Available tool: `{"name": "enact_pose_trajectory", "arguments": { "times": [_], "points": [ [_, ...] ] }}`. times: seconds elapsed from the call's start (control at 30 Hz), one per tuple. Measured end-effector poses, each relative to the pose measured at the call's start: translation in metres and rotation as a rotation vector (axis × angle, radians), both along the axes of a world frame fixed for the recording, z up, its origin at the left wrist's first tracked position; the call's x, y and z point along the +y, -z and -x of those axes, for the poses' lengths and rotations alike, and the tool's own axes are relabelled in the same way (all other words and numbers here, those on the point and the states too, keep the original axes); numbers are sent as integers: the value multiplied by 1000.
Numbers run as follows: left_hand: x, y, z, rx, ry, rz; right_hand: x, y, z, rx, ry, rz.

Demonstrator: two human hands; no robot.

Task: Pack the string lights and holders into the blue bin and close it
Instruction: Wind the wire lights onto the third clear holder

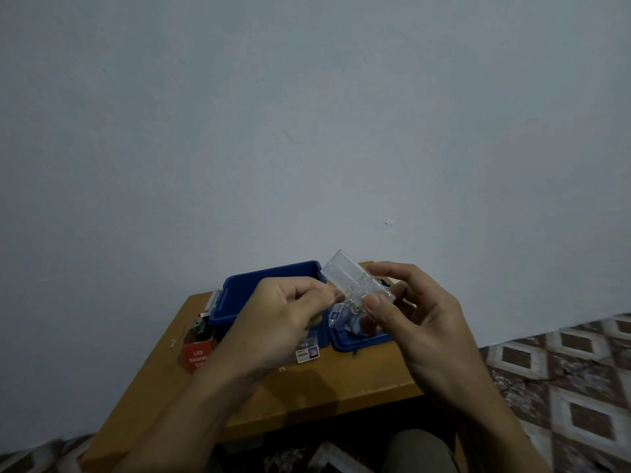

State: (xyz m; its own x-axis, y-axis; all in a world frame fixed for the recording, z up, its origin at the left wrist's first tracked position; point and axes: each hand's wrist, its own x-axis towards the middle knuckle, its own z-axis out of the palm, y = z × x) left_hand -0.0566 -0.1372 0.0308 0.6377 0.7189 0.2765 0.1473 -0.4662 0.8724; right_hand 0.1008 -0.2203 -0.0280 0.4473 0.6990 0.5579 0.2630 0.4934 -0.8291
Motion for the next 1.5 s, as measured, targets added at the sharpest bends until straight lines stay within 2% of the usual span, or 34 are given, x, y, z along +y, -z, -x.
{"name": "enact_pose_trajectory", "arguments": {
  "times": [0.07, 0.23, 0.43, 0.57, 0.67, 0.93, 1.07, 1.37, 1.5],
  "points": [
    [1, 0, 0, -10, 11, 74, 0, 0, 0, 3, 12, -11],
    [1, -2, 2, 31, -19, 105, 1, 1, -2, 40, 71, -27],
    [0, -14, 12, 127, 4, 10, 1, 2, -7, 33, 88, -18],
    [-3, -26, 18, 295, 81, -76, 2, 3, -5, 17, 106, -7],
    [-4, -31, 22, 400, 130, -218, 3, 3, -3, -51, 111, 12],
    [0, -48, 15, 574, 15, -911, 6, 6, 3, -140, 91, 89],
    [4, -68, 3, 543, 34, -1025, 8, 9, 6, -187, 57, 199],
    [16, -119, -23, 735, 213, -605, 4, 6, 6, -202, -120, 249],
    [22, -125, -29, 727, 290, -458, 0, 2, 6, -160, -212, 233]
  ]
}}
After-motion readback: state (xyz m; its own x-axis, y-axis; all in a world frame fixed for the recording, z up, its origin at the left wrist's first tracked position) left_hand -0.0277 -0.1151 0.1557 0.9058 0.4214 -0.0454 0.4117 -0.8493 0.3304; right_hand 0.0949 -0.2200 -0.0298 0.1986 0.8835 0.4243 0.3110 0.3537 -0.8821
